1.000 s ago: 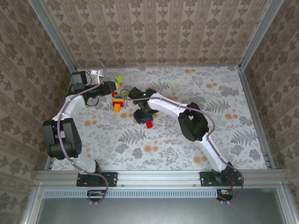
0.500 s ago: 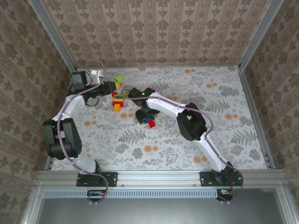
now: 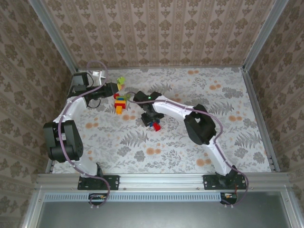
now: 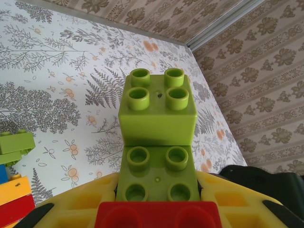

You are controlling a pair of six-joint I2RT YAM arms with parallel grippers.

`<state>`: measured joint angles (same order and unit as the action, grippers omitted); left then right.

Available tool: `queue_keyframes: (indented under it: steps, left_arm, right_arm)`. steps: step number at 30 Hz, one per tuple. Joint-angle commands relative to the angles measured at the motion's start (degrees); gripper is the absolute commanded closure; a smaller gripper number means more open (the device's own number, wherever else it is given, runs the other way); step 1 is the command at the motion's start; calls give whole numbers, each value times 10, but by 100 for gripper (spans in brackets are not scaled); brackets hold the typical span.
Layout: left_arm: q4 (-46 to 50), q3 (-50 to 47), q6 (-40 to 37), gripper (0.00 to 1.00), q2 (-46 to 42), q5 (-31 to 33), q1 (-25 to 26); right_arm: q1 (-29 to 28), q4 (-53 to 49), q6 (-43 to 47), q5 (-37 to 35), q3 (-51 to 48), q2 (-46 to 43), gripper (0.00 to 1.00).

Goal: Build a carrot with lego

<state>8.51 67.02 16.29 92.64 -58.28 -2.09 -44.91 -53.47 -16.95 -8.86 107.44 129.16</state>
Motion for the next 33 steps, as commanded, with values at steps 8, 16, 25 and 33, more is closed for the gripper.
queue_keyframes:
  steps: [8, 16, 25, 33]
  left_arm:
    - [-9, 10, -15, 87, 18, -10, 19]
    - [-6, 9, -20, 87, 21, -5, 36]
    - [16, 18, -34, 87, 22, 8, 56]
    - [25, 19, -41, 87, 27, 19, 71]
  right_arm:
    - [-17, 436, -17, -51, -424, -378, 49]
    - [-109, 823, 57, -203, -707, -465, 52]
    - [-208, 1142, 137, -347, -830, -410, 54]
    - [-235, 1279, 141, -371, -852, -306, 56]
